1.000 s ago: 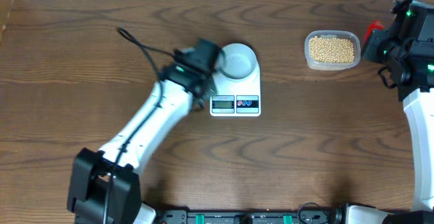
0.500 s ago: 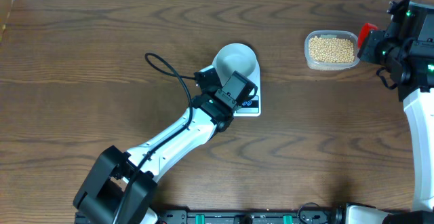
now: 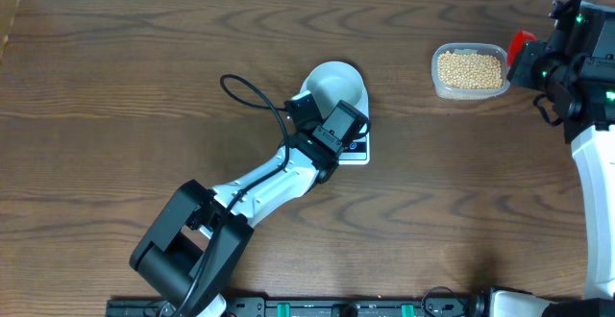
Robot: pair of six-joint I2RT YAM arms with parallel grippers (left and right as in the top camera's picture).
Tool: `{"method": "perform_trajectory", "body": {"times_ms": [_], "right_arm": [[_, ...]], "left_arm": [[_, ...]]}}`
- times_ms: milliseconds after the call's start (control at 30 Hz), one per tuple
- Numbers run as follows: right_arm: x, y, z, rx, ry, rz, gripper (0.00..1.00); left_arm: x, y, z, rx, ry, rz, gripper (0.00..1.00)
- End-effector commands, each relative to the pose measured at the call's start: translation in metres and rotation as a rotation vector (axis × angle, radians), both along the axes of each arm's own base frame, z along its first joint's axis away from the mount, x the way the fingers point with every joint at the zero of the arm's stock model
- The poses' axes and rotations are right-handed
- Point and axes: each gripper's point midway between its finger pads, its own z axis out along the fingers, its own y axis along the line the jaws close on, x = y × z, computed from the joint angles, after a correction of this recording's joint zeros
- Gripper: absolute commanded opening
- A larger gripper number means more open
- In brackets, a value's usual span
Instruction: Scoop item into bowl and weigh 50g on scale
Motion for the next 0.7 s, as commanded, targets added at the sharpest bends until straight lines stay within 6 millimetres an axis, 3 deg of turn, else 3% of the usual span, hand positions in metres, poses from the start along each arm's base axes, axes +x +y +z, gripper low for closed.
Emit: {"method": "perform_trajectory", "body": {"times_ms": [0, 667], "right_arm": [[0.002, -0.001, 0.008, -0.007, -0.019, 0.009, 0.01], [0.001, 0.0, 0.005, -0.005, -0.009, 0.009, 0.01]], "left_arm": [[-0.005, 0.002, -0.004, 0.023, 0.019, -0.021, 0.07], [-0.022, -0.025, -0.021, -0.026, 0.06, -0.037, 0.07]]}}
